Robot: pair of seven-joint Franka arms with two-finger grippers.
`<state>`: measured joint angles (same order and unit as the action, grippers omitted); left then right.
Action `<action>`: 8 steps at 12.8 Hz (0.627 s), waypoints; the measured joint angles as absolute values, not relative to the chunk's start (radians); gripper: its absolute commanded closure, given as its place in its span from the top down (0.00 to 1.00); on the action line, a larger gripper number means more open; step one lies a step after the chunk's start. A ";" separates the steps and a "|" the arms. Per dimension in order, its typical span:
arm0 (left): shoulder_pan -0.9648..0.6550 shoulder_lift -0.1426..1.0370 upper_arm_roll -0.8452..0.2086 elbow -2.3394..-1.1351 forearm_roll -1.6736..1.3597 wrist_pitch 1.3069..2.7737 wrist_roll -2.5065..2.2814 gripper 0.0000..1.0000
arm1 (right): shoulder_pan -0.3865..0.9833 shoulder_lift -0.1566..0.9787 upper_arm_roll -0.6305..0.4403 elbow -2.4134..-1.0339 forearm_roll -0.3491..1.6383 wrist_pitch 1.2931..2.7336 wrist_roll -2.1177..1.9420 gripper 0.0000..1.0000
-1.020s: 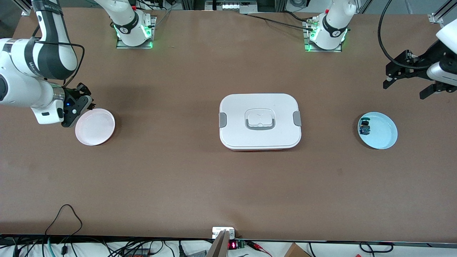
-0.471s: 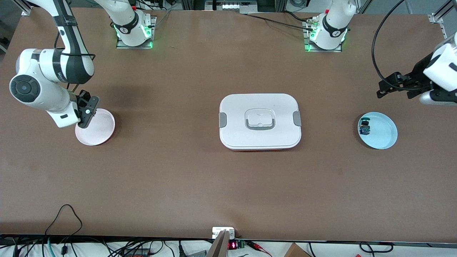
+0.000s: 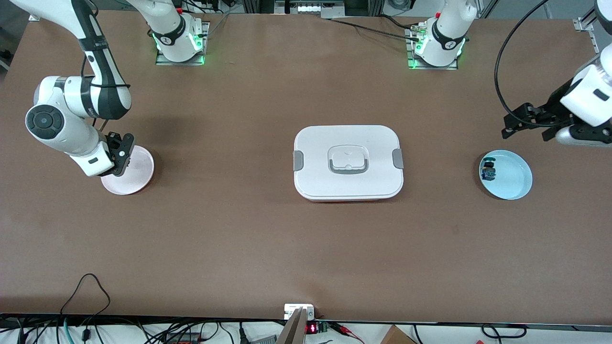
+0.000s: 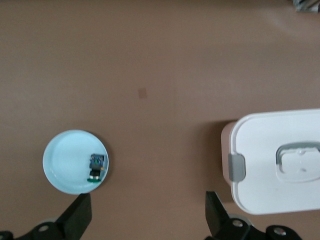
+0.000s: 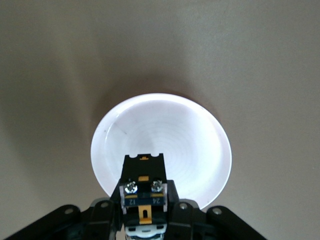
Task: Transfer orange switch to right arm and place
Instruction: 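Carry the orange switch with the right gripper over the white plate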
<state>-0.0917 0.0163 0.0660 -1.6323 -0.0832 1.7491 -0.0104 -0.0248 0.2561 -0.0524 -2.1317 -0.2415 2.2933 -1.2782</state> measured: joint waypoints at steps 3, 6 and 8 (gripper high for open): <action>-0.086 0.021 0.118 -1.630 -0.179 1.762 0.048 1.00 | -0.039 0.287 -0.052 -2.143 -0.243 2.326 -1.285 0.07; -0.088 0.025 0.114 -1.629 -0.144 1.758 0.065 1.00 | -0.042 0.311 -0.052 -2.144 -0.243 2.341 -1.286 0.07; -0.092 0.030 0.113 -1.628 -0.068 1.752 0.066 1.00 | -0.051 0.325 -0.052 -2.144 -0.250 2.357 -1.293 0.07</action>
